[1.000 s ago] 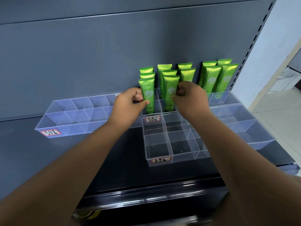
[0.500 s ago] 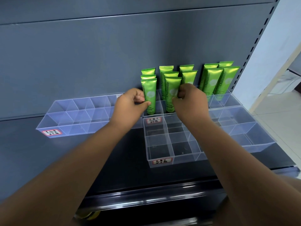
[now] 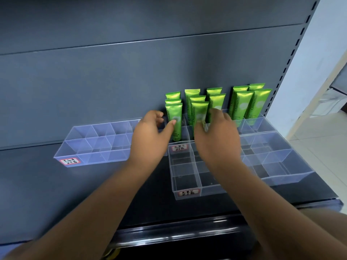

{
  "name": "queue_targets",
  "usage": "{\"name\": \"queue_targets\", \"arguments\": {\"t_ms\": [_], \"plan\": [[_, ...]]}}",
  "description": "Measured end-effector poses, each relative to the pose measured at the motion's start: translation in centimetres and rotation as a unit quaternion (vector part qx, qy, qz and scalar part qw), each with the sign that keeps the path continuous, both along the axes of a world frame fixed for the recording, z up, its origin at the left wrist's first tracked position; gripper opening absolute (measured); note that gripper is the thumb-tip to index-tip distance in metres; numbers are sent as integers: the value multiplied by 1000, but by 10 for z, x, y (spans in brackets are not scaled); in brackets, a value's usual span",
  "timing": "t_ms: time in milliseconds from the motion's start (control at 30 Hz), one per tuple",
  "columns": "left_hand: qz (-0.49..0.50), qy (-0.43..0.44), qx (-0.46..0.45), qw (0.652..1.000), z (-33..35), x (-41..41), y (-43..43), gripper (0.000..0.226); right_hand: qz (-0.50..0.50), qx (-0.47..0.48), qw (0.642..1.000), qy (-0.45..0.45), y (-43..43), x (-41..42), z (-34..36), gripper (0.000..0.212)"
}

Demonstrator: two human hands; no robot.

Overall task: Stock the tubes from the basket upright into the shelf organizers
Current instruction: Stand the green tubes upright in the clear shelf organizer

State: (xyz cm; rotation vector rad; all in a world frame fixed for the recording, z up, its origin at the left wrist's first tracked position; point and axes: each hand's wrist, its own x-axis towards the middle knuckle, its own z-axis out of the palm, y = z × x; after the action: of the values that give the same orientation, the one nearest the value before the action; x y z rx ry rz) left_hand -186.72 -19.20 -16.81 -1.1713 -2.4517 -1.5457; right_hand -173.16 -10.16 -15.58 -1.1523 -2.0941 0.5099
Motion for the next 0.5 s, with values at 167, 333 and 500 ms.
{"name": "queue_targets", "arguments": {"t_ms": [167, 333, 500], "plan": [[52, 153, -132, 978, 13, 9, -40, 60, 110, 87, 989, -41, -27, 1, 0, 54], [107, 233, -202, 945, 16, 9, -92, 76, 199, 59, 977, -57, -61, 1, 2, 65], [221, 270, -252, 903, 25, 15, -183, 78, 261, 61, 963, -38, -125, -16, 18, 65]]}}
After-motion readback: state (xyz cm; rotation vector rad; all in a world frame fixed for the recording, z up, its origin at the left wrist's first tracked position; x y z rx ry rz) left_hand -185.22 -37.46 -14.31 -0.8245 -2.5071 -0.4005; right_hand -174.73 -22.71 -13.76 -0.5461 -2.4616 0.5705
